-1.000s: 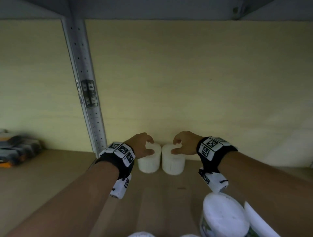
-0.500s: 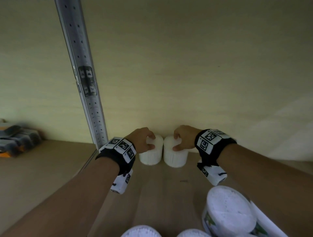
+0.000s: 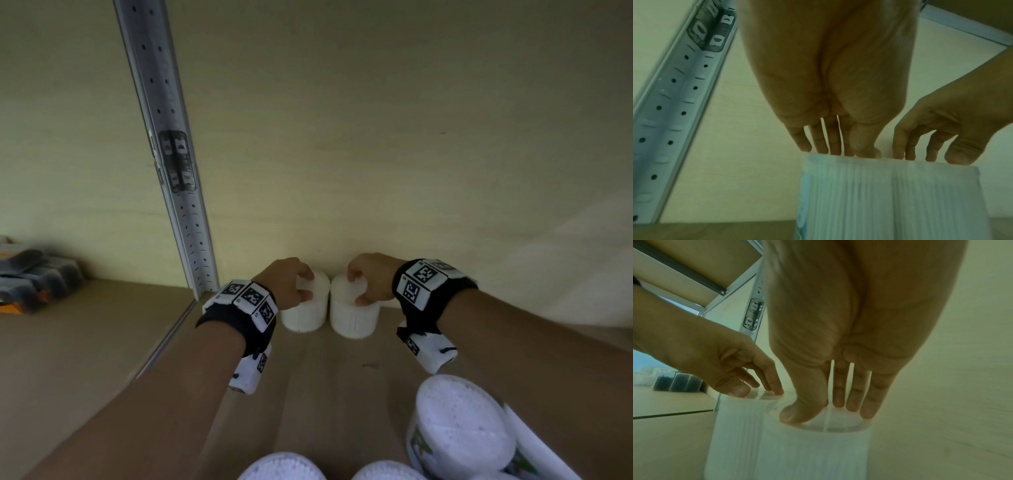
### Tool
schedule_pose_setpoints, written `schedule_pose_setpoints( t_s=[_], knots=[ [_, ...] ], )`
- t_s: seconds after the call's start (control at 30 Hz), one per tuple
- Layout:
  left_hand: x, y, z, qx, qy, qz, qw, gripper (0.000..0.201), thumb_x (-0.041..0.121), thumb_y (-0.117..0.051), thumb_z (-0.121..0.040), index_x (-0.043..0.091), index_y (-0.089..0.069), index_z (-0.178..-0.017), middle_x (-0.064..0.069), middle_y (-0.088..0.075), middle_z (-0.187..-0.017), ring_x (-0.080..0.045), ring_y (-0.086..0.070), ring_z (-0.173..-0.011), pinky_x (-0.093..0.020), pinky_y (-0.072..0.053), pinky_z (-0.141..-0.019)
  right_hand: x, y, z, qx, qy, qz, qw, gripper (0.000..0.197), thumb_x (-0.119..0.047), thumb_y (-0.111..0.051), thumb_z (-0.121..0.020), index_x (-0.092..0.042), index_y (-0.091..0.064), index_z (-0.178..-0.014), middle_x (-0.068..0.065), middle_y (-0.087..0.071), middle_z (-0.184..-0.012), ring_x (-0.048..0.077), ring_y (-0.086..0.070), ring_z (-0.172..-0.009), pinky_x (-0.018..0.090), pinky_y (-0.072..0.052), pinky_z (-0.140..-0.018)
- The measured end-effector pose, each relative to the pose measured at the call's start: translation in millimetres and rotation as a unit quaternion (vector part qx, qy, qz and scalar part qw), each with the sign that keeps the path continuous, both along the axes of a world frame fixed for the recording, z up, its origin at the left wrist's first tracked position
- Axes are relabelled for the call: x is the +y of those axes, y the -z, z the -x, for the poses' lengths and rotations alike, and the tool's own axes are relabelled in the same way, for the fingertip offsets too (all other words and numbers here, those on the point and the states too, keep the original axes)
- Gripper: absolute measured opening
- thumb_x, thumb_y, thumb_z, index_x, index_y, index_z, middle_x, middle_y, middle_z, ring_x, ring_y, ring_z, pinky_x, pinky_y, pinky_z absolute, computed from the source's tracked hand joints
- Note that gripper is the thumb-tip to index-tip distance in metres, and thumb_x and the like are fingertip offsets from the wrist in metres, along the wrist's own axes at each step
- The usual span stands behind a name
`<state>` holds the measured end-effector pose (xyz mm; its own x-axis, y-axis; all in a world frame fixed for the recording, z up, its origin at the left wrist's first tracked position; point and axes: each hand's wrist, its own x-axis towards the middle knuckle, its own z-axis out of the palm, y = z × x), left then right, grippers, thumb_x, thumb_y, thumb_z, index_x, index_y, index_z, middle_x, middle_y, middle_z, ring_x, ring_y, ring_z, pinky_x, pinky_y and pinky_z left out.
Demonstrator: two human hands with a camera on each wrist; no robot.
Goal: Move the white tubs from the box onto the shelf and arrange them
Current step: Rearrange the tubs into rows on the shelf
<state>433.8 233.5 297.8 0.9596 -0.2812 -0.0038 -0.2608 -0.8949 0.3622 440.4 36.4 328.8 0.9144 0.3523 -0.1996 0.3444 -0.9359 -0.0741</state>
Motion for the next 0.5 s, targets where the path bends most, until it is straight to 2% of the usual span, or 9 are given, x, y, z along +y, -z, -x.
schedule_pose_setpoints(
  t_s=[0.17, 0.33, 0.43, 0.5],
  knots=[
    [-1.7, -2.3, 1.4, -0.002, -0.001, -0.002, 1.0, 0.042, 0.026, -0.062, -0.091, 0.015, -0.053, -0.131, -0.005, -0.048, -0.136, -0.023, -0.045, -0.127, -0.029, -0.035, -0.104, -3.2, -2.8, 2.3, 0.023, -0.013, 0.0, 1.0, 0.056, -0.007, -0.066, -0.086, -0.011, -0.045, -0.138, 0.008, -0.04, -0.146, 0.025, -0.043, -0.132, 0.03, -0.039, -0.104],
    [-2.7, -3.0, 3.2, 0.0, -0.007, -0.006, 1.0, 0.042, 0.027, -0.061, -0.091, 0.016, -0.053, -0.131, -0.005, -0.047, -0.137, -0.022, -0.045, -0.128, -0.029, -0.036, -0.103, -2.1, -4.8, 1.1, 0.037, -0.009, 0.009, 0.999, 0.058, 0.001, -0.059, -0.087, -0.015, -0.044, -0.14, 0.009, -0.036, -0.149, 0.027, -0.042, -0.133, 0.033, -0.041, -0.104],
    [-2.9, -3.7, 4.2, 0.001, -0.007, -0.008, 1.0, 0.043, 0.027, -0.061, -0.091, 0.016, -0.052, -0.131, -0.004, -0.046, -0.138, -0.022, -0.044, -0.129, -0.029, -0.035, -0.105, -0.9, -5.9, 2.7, 0.045, -0.009, 0.011, 0.999, 0.061, -0.001, -0.056, -0.088, -0.015, -0.038, -0.145, 0.009, -0.033, -0.15, 0.027, -0.041, -0.134, 0.032, -0.04, -0.105],
    [-3.3, -4.2, 5.2, 0.001, -0.006, -0.011, 1.0, 0.043, 0.026, -0.06, -0.092, 0.016, -0.051, -0.132, -0.005, -0.046, -0.139, -0.023, -0.043, -0.13, -0.03, -0.034, -0.106, -0.5, -6.3, 3.4, 0.028, 0.002, 0.0, 1.0, 0.057, -0.012, -0.059, -0.09, -0.014, -0.037, -0.143, 0.011, -0.034, -0.147, 0.027, -0.043, -0.13, 0.032, -0.041, -0.103]
  ],
)
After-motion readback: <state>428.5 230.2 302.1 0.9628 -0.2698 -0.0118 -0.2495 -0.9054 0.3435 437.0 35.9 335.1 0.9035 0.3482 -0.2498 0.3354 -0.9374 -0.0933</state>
